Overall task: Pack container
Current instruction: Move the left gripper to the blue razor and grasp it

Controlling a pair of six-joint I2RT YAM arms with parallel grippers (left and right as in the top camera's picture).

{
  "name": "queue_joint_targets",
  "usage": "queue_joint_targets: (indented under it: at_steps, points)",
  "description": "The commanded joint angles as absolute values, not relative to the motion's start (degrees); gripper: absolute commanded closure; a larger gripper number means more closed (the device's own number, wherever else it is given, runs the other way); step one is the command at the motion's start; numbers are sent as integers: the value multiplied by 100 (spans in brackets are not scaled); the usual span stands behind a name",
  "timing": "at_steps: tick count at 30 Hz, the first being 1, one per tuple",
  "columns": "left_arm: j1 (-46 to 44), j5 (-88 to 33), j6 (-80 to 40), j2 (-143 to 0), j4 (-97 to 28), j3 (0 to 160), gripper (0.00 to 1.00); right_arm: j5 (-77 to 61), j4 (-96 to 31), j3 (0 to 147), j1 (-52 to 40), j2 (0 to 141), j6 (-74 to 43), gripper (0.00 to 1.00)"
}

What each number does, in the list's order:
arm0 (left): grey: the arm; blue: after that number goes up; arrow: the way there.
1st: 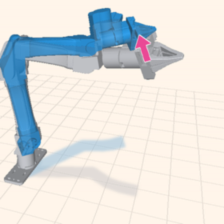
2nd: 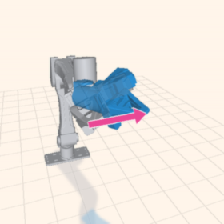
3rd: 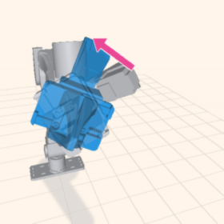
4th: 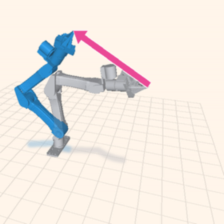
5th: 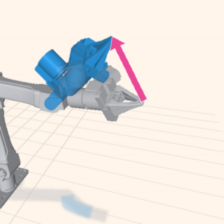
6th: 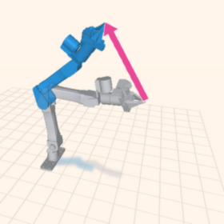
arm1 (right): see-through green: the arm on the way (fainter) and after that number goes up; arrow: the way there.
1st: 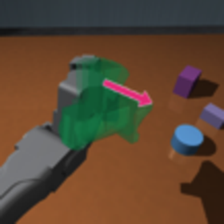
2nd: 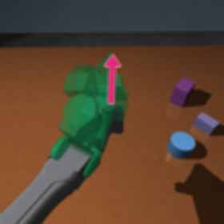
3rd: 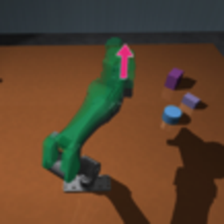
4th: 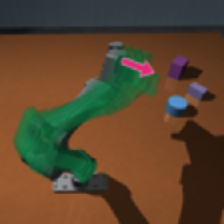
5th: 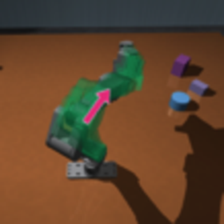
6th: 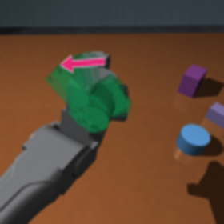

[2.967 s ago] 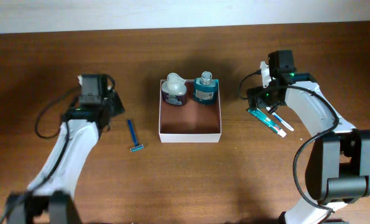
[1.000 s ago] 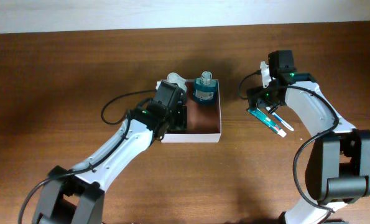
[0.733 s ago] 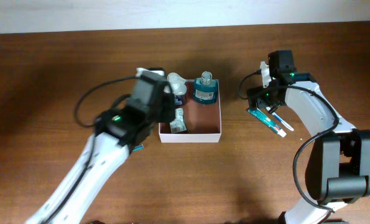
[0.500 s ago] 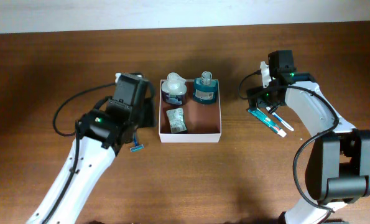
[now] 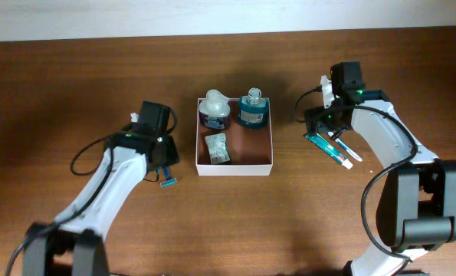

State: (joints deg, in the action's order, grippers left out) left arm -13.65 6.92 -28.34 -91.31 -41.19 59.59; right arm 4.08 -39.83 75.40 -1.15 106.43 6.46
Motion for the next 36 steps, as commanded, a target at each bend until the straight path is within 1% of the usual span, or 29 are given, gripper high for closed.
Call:
queue_joint_targets:
  at_steps: [1, 7, 8, 11, 15, 17, 20, 25, 26, 27, 36]
  points:
    - [-1343, 580, -2912, -9708, -4049, 5852, 48, 458, -3981, 7509, -99, 10549, 663, 1]
    - [-1343, 576, -2915, -10359, -3857, 5852, 49, 458, -3981, 7509, -99, 10549, 663, 2]
    - [-1343, 574, -2915, -10464, -3813, 5852, 54, 458, -3981, 7509, -99, 10549, 663, 1]
    - [-1343, 578, -2910, -10562, -3778, 5852, 63, 458, -3981, 7509, -99, 10549, 663, 1]
    - [-1343, 580, -2910, -10565, -3767, 5852, 67, 458, -3983, 7509, -99, 10549, 663, 1]
    - [-1343, 582, -2906, -10565, -3769, 5852, 73, 458, -3981, 7509, -99, 10549, 663, 1]
    - [-1326, 585, -2902, -10565, -3771, 5852, 79, 458, -3981, 7509, -99, 10549, 663, 1]
    - [-1288, 585, -2749, -10562, -3769, 5854, 80, 458, -3981, 7509, -99, 10549, 663, 1]
    - [-1288, 587, -2716, -10562, -3771, 5854, 81, 458, -3981, 7509, -99, 10549, 663, 1]
    - [-1284, 585, -2674, -10562, -3769, 5854, 87, 458, -3983, 7509, -99, 10549, 663, 1]
    - [-1258, 799, -2423, -10206, -3767, 5924, 91, 458, -3981, 7509, -99, 10549, 663, 1]
